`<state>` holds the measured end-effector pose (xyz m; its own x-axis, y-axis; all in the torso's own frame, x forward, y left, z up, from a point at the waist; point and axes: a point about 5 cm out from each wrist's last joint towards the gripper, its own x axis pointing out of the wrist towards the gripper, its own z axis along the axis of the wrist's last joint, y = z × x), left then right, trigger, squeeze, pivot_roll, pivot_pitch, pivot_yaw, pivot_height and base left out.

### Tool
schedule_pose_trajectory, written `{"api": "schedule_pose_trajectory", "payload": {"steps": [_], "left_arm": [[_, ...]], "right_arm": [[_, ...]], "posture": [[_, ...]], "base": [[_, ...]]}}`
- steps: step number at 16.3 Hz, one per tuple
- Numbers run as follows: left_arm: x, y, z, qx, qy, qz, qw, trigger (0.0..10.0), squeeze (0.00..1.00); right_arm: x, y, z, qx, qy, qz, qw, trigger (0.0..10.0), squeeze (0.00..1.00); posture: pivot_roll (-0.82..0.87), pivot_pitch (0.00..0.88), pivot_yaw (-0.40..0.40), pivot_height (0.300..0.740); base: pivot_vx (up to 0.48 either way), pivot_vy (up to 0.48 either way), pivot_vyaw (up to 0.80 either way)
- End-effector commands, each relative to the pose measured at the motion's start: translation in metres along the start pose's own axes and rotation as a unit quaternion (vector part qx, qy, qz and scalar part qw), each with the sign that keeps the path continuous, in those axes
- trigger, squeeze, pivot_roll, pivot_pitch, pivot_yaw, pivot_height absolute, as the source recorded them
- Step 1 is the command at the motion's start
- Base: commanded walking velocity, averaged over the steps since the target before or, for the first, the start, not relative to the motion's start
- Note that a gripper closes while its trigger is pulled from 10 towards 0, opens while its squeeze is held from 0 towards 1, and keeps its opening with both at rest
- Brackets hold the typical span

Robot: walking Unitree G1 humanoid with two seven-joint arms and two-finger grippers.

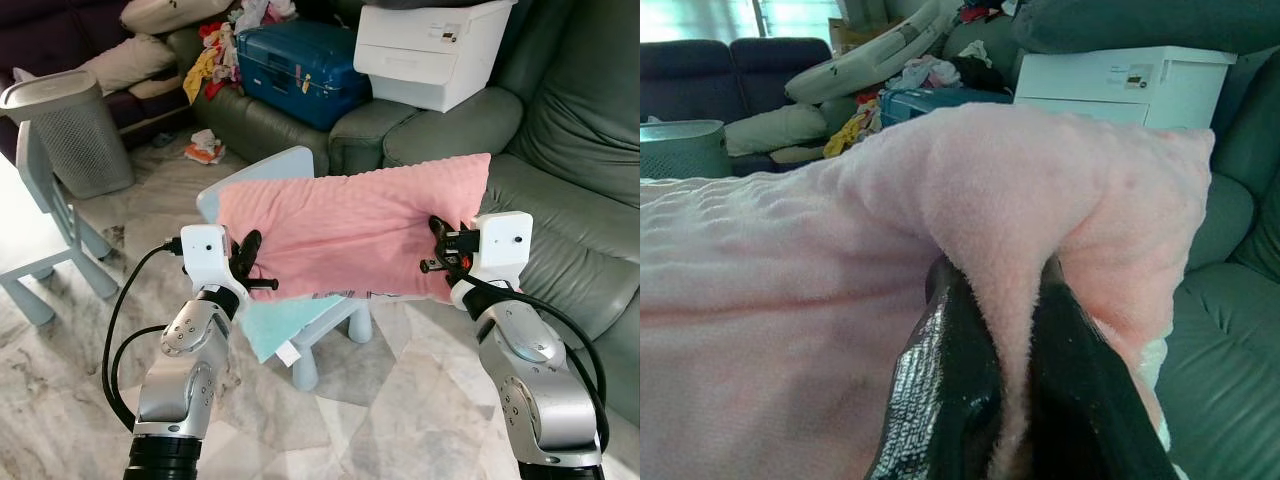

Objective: Move the pillow to the sofa

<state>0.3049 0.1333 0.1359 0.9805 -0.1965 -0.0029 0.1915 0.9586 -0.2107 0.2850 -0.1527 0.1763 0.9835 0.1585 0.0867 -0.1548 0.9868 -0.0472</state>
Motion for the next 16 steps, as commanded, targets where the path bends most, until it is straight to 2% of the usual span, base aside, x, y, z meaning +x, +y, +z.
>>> {"api": "schedule_pose_trajectory", "payload": {"steps": [1, 12, 16], "left_arm": [[0.0007, 0.0034, 0.0042, 0.0, -0.008, 0.005, 1.0, 10.0, 0.0], [-0.0006, -0.0011, 0.0035, -0.017, -0.006, -0.019, 1.0, 10.0, 0.0], [-0.0024, -0.0064, 0.0032, -0.023, -0.009, -0.04, 0.999, 10.0, 0.0]], "right_arm": [[0.0011, 0.0008, 0.0056, 0.001, -0.011, -0.003, 1.0, 10.0, 0.0], [-0.0005, 0.0004, 0.0053, 0.004, -0.011, -0.004, 1.0, 10.0, 0.0], [-0.0007, 0.0002, 0.0061, 0.0, -0.014, -0.002, 1.0, 10.0, 0.0]], "posture": [[-0.15, 0.0, 0.064, 0.74], [-0.15, 0.006, 0.064, 0.74], [-0.15, 0.005, 0.062, 0.74]], "base": [[0.0, 0.0, -0.8], [0.0, 0.0, -0.79], [0.0, 0.0, 0.0]]}}
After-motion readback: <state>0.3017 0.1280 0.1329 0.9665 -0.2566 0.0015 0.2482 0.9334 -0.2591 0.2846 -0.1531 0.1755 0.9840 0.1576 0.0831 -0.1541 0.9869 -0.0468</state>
